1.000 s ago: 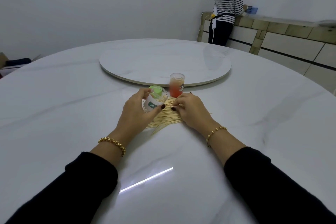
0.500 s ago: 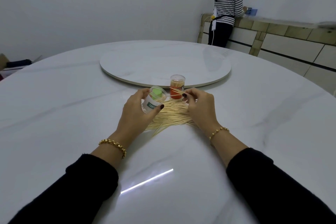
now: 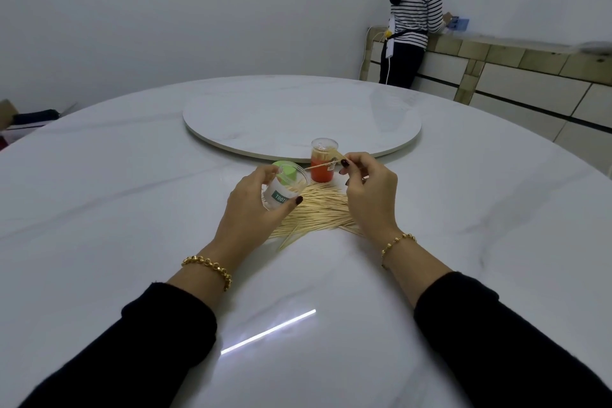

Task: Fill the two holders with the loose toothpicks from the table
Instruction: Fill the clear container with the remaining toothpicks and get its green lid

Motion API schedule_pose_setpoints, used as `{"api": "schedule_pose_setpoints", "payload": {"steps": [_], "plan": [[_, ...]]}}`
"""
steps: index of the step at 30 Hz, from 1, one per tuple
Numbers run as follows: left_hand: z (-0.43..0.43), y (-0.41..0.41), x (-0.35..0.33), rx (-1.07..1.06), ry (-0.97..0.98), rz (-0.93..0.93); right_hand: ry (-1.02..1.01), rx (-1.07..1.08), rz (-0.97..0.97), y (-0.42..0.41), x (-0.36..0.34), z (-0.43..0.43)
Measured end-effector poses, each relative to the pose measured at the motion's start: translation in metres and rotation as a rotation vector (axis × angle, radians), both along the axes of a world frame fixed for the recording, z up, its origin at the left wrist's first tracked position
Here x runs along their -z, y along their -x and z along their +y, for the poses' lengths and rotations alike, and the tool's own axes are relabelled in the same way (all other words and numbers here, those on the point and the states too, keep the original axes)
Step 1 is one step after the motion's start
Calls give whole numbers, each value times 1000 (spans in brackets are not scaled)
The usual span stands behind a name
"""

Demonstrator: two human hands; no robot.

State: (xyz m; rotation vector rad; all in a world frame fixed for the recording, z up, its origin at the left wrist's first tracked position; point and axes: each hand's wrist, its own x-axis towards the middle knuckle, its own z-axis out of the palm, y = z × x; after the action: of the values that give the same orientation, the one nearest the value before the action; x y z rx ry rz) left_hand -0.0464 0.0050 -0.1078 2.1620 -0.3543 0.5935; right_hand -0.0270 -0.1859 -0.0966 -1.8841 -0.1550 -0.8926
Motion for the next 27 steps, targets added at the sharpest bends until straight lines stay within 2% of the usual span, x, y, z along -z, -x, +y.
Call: {"api": "schedule_pose_setpoints", "payload": {"steps": [6,12,17,22,27], "plan": [[-1,0,0,3,-11,-7,-17,-6,-14,2,-1,2],[-1,-2,0,1,-13,-21,250,-75,-81,7,-1,9],[-2,-1,1,-1,-40,-39,481,-46,-155,7,-2,12],[-2,-1,1,-8,-46,-40,572,-18,-268,7,-4,13],[-3,1,0,20,-54,-50,626,-78,-334,7,-4,20]]}}
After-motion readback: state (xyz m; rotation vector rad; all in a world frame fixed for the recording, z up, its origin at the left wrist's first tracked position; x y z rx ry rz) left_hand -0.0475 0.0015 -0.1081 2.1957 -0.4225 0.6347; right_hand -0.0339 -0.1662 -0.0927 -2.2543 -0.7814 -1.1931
